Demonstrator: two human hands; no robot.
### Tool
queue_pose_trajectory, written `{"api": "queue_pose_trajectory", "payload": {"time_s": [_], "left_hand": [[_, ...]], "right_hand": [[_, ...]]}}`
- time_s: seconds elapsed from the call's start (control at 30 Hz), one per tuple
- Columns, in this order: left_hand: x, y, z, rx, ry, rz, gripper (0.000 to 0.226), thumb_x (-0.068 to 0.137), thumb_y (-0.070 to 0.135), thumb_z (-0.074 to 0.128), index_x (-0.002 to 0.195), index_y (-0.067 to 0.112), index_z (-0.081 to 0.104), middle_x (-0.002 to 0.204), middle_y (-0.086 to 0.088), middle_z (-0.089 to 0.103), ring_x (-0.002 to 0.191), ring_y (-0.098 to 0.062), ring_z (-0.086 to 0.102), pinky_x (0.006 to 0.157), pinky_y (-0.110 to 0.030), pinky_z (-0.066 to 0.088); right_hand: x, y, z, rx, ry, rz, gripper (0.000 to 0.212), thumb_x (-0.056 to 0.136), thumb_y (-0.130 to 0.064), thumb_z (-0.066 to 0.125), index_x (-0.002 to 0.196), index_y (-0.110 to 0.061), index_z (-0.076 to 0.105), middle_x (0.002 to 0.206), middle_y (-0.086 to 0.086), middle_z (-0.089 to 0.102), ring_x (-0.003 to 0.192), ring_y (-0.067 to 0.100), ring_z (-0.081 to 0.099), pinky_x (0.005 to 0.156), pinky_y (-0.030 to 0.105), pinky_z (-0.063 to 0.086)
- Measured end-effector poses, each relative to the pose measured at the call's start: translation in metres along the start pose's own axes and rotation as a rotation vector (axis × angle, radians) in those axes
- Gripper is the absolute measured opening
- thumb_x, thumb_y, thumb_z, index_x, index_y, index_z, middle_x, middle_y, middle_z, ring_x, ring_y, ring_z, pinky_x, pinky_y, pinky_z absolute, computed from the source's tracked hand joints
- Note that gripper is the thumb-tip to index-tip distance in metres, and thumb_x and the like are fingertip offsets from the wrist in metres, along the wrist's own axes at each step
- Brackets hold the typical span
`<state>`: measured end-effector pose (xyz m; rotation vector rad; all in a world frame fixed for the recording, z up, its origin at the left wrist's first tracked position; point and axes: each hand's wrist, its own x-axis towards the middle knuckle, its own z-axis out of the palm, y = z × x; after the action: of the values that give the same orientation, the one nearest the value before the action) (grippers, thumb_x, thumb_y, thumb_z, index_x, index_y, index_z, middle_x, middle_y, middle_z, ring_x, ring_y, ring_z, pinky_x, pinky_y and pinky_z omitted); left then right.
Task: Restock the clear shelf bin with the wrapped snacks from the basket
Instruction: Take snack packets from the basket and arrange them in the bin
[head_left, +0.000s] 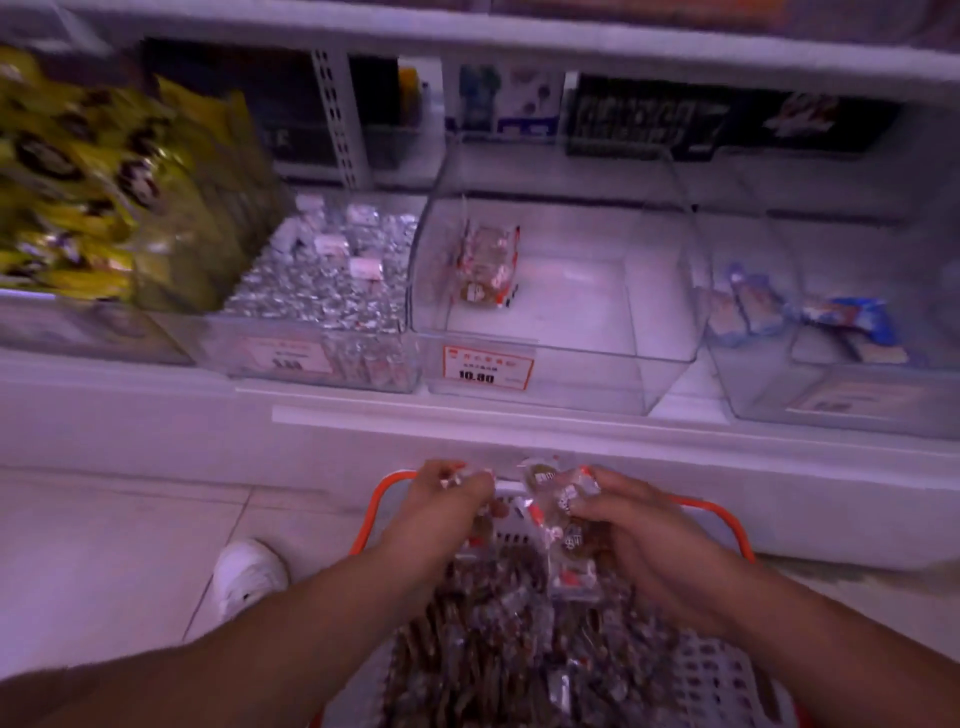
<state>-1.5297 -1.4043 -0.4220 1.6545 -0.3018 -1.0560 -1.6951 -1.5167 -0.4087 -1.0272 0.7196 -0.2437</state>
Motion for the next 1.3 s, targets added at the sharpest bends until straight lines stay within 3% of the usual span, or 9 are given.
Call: {"api": "queue_pose_trajectory", "payload": {"time_s": [0.13,0.27,0.47,0.63,0.77,0.9,1.03,1.17,1.3], "left_hand": [[-0.043,0.03,0.004,-0.286,-0.069,-0.152,0.017,0.097,0.021,0.054,0.106,0.022,0.069,0.1,-0.013,0.07,0.075,-0.026,0.065,0.053,-0.036,0.057],[-0.048,0.052,0.009,-0.549,-0.259,-0.224,0.04,0.095,0.047,0.046,0.102,0.014,0.067,0.086,-0.015,0.067,0.069,-0.028,0.065,0.065,-0.032,0.051],[-0.026,0.054,0.002,-0.511,-0.246,-0.221,0.041,0.095,0.009,0.039,0.129,0.003,0.06,0.132,-0.029,0.059,0.106,-0.043,0.058,0.094,-0.051,0.044],[-0.018,0.052,0.006,-0.449,-0.272,-0.181,0.036,0.098,0.004,0.043,0.128,0.006,0.062,0.119,-0.019,0.071,0.102,-0.032,0.069,0.077,-0.04,0.056],[-0.014,0.055,0.006,-0.477,-0.371,-0.192,0.036,0.096,0.044,0.048,0.096,0.018,0.073,0.085,-0.006,0.072,0.067,-0.02,0.068,0.057,-0.025,0.053],[-0.013,0.055,0.003,-0.48,-0.432,-0.196,0.052,0.086,0.062,0.058,0.1,0.013,0.071,0.097,-0.018,0.072,0.082,-0.03,0.069,0.07,-0.034,0.056],[-0.015,0.049,0.005,-0.458,-0.41,-0.171,0.058,0.091,0.039,0.065,0.127,-0.005,0.054,0.131,-0.036,0.053,0.108,-0.039,0.053,0.094,-0.047,0.04],[-0.015,0.047,0.006,-0.531,-0.293,-0.147,0.044,0.071,0.012,0.07,0.114,0.014,0.068,0.107,-0.015,0.072,0.082,-0.031,0.068,0.073,-0.036,0.052],[-0.014,0.044,0.011,-0.547,-0.034,-0.123,0.033,0.085,0.004,0.064,0.114,0.017,0.07,0.093,-0.011,0.075,0.067,-0.023,0.069,0.053,-0.03,0.055]], "right_hand": [[-0.037,-0.029,0.023,-0.229,-0.047,-0.24,0.031,0.078,-0.021,0.068,0.108,-0.017,0.071,0.105,0.012,0.074,0.097,0.026,0.069,0.088,0.039,0.053],[-0.03,-0.028,0.034,-0.344,-0.036,-0.231,0.027,0.075,-0.023,0.065,0.102,-0.02,0.071,0.1,0.017,0.071,0.09,0.024,0.067,0.082,0.038,0.051],[-0.014,-0.034,0.019,-0.194,-0.044,-0.148,0.037,0.076,-0.027,0.068,0.111,-0.015,0.07,0.106,0.014,0.073,0.098,0.028,0.069,0.084,0.041,0.053],[-0.003,-0.04,0.013,-0.201,-0.088,-0.17,0.038,0.078,-0.027,0.069,0.113,-0.014,0.068,0.109,0.016,0.072,0.104,0.033,0.067,0.092,0.047,0.049],[0.003,-0.039,0.024,0.05,-0.195,-0.1,0.028,0.077,-0.013,0.062,0.104,-0.009,0.069,0.1,0.019,0.067,0.088,0.03,0.061,0.072,0.039,0.051],[0.0,-0.039,0.036,-0.046,-0.195,-0.153,0.025,0.08,-0.012,0.062,0.105,-0.009,0.068,0.096,0.02,0.068,0.088,0.027,0.064,0.075,0.036,0.052],[-0.002,-0.044,0.034,-0.262,-0.164,-0.204,0.025,0.085,-0.014,0.06,0.109,-0.007,0.061,0.092,0.019,0.068,0.082,0.02,0.064,0.074,0.031,0.051],[-0.006,-0.037,0.04,-0.129,-0.178,-0.113,0.027,0.088,-0.01,0.066,0.115,-0.007,0.064,0.105,0.021,0.068,0.095,0.027,0.063,0.086,0.045,0.049],[-0.007,-0.03,0.045,0.172,-0.001,0.021,0.025,0.088,-0.007,0.063,0.112,0.0,0.065,0.099,0.024,0.072,0.072,0.03,0.068,0.064,0.043,0.06]]}}
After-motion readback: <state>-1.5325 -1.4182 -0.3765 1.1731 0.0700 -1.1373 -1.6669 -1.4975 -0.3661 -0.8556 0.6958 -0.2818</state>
